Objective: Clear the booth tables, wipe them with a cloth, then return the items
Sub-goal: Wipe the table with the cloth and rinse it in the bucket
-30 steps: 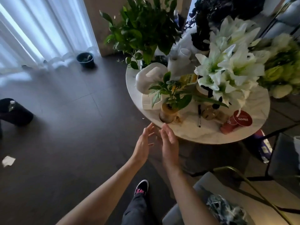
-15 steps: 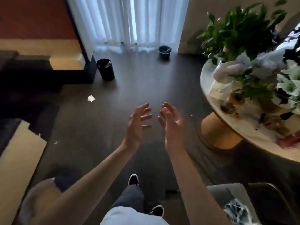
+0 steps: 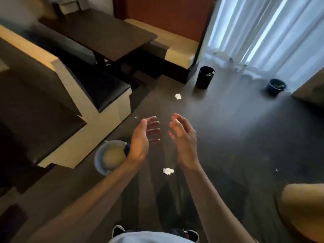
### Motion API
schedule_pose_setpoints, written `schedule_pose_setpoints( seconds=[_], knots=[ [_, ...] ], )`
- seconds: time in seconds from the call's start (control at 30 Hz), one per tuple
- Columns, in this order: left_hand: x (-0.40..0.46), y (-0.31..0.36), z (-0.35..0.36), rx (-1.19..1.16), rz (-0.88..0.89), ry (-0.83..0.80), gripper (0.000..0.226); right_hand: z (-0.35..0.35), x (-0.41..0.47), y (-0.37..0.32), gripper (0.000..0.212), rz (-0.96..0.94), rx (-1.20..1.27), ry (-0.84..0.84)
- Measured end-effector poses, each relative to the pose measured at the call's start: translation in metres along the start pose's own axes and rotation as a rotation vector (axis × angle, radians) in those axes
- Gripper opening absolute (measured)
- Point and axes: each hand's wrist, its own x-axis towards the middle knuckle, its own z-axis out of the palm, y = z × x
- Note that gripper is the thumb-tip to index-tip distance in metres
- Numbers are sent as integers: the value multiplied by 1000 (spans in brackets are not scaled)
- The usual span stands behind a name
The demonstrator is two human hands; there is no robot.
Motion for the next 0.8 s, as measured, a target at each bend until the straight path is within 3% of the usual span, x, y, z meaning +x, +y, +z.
schedule_pose_setpoints(
  seconds=[0.23, 0.4, 0.8],
  knots=[
    [0, 8, -176, 27, -20, 123, 42, 164, -35, 45, 20, 125, 73, -212],
    [12, 5, -245, -12, -71, 184, 42, 230, -36, 78, 28, 196, 48, -250],
    [119, -46, -274, -144, -226, 362, 48, 280, 73, 146, 14, 381, -181, -310]
  ],
)
